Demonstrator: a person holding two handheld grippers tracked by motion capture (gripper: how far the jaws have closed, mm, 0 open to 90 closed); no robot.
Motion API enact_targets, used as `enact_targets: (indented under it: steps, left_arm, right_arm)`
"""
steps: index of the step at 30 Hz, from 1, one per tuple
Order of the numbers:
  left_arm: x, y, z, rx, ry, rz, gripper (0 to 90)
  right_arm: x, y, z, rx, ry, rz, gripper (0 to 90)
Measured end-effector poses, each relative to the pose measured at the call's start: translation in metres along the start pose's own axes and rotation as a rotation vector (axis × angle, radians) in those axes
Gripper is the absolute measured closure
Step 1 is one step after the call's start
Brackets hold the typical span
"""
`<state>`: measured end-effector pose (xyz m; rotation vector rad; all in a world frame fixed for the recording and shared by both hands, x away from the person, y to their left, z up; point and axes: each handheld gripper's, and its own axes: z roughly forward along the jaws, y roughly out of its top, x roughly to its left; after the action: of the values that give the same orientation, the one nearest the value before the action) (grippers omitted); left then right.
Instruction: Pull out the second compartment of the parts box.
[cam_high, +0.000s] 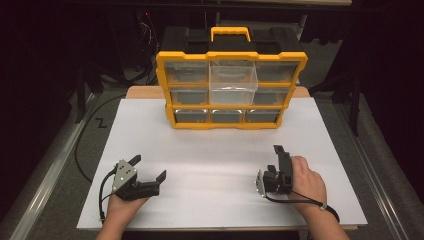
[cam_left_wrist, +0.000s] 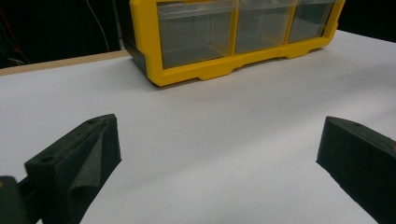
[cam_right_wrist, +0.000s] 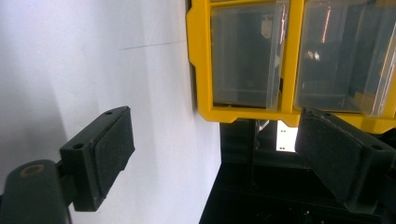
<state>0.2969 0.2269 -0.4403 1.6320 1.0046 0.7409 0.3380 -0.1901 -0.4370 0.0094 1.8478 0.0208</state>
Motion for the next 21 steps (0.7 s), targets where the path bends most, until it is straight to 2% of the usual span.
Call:
enact_targets:
  steps: [2,4,6,14,18,20,21]
  left_arm:
    - [0.0009,0.0001,-0.0005,-0.002,-0.004,-0.003,0.5]
    - [0.0013,0.0004,-0.0008,-0.004,-0.008,-0.006,0.4]
    - [0.0012,0.0007,-0.0009,-0.008,-0.011,-0.007,0.3]
    - [0.0013,0.0017,-0.0016,-0.014,-0.016,-0.005,0.3]
    - [0.0009,0.0018,-0.0011,-0.012,-0.018,-0.002,0.3]
    - [0.0006,0.0019,-0.0010,-0.012,-0.017,-0.001,0.3]
    - [0.0005,0.0019,-0.0009,-0.011,-0.017,0.000,0.3]
  right_arm:
    - [0.0008,0.0010,-0.0005,0.009,0.005,-0.009,8.9]
    - [0.0013,0.0012,0.0010,0.002,-0.005,-0.028,0.9]
    - [0.0021,0.0012,0.0004,0.007,0.006,-0.020,0.9]
    - [-0.0001,-0.0013,-0.0009,0.010,-0.011,0.000,0.8]
    - [-0.0031,-0.0021,-0.0012,0.013,0.004,0.058,0.9]
    - [-0.0053,-0.0042,-0.0004,0.013,0.022,0.126,0.9]
    - [-0.0062,-0.0053,0.0002,0.008,0.030,0.145,0.9]
